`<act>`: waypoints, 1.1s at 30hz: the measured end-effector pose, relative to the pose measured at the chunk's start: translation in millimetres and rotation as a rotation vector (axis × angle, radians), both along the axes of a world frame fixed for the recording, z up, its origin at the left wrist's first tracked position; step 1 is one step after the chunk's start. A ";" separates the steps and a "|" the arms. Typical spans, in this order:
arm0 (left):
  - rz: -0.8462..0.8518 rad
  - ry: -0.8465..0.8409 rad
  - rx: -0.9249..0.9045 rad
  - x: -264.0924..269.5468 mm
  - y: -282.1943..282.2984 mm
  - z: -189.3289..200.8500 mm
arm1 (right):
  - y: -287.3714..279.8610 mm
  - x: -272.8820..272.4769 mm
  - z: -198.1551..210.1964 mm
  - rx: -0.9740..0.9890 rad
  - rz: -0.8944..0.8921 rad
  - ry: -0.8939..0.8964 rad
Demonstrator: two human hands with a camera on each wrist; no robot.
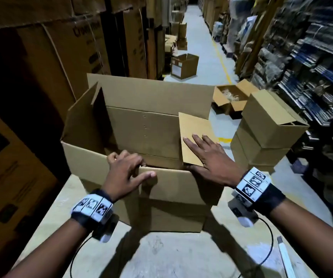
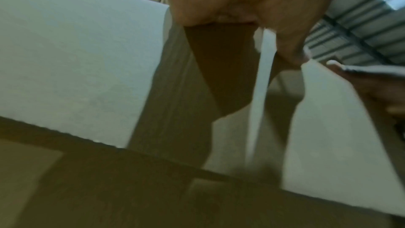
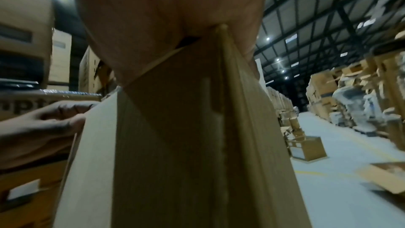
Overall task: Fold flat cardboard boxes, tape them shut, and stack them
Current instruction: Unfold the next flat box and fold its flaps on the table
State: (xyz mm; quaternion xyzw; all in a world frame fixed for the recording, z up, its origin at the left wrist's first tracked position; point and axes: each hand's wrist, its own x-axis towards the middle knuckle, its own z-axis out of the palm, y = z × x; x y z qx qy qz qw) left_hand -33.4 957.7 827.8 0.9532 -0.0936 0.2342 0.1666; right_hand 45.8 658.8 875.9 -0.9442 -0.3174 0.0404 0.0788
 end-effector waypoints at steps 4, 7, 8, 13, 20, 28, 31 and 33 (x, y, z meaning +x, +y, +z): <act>0.086 0.018 0.094 -1.8 -10.5 -14.9 | -6.8 -4.1 -11.5 -0.099 0.022 -0.012; 0.094 0.095 0.100 27.5 -17.5 -16.4 | -7.3 16.8 -11.9 -0.094 -0.016 -0.032; 0.085 0.130 0.101 37.6 -20.1 -18.0 | -7.3 23.8 -12.4 -0.102 -0.024 -0.037; -0.023 0.336 0.066 69.6 -39.3 -47.3 | -20.0 48.8 -53.3 -0.026 -0.141 0.135; -0.043 0.601 0.018 82.7 -58.2 -74.6 | -21.7 52.0 -123.6 0.015 -0.291 0.169; -0.105 0.460 0.342 44.8 -43.5 -89.6 | -3.0 19.2 -115.0 0.101 -0.312 0.229; -0.148 0.333 0.303 19.7 -39.2 -93.1 | 1.3 -5.3 -110.3 0.144 -0.343 0.216; -0.165 0.296 0.284 -3.3 -36.1 -90.5 | 5.7 -26.4 -109.9 0.146 -0.370 0.188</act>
